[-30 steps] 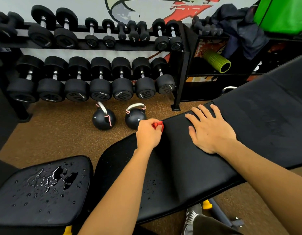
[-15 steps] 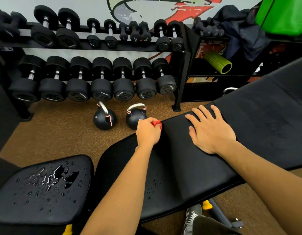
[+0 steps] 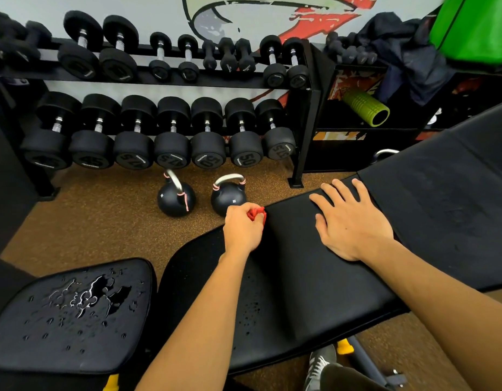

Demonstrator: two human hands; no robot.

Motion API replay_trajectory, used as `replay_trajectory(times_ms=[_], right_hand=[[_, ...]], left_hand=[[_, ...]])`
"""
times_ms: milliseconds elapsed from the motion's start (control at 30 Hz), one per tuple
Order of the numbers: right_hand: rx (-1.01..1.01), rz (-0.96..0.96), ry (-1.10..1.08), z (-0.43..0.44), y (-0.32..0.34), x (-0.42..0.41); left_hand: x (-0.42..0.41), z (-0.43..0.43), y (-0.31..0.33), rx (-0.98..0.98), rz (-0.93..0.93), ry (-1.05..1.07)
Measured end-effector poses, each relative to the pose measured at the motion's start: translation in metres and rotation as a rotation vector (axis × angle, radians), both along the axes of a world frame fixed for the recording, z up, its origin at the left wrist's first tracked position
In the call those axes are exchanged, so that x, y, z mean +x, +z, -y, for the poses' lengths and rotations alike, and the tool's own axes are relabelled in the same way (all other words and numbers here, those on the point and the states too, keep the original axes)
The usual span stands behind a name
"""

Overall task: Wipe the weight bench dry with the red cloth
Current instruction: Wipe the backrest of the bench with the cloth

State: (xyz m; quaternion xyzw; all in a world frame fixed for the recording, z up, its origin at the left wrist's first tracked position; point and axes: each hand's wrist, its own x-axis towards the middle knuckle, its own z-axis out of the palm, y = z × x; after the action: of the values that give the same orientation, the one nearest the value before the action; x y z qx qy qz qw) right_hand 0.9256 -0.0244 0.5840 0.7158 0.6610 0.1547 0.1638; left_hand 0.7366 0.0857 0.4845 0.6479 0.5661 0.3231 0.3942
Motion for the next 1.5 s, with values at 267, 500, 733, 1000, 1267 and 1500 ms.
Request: replay_trajectory(times_ms=[267, 500, 733, 1000, 1267, 1500], right_hand=[[-0.005, 0.004, 0.003, -0.002, -0.003, 0.001], [0.001, -0.009, 0.002, -0.001, -0.002, 0.001], [-0.008, -0.01, -0.001, -0.002, 0.0, -0.001], [-0.012, 0.006, -0.002, -0.003, -0.002, 0.001], [-0.008, 0.015, 0.0, -0.004, -0.006, 0.003], [-0.008, 0.01, 0.003, -0.004, -0.004, 0.0]], left_hand=[[-0.016, -0.006, 0.0, -0.045, -0.039, 0.008], [-0.024, 0.001, -0.003, -0.046, 0.014, -0.061], [-0.017, 0.013, -0.004, -0.008, 0.018, 0.001], [-0.033, 0.021, -0.01, -0.086, -0.02, 0.023], [-0.045, 0.037, -0.011, -0.089, 0.007, -0.066], [-0.03, 0.065, -0.002, -0.048, 0.034, -0.047]])
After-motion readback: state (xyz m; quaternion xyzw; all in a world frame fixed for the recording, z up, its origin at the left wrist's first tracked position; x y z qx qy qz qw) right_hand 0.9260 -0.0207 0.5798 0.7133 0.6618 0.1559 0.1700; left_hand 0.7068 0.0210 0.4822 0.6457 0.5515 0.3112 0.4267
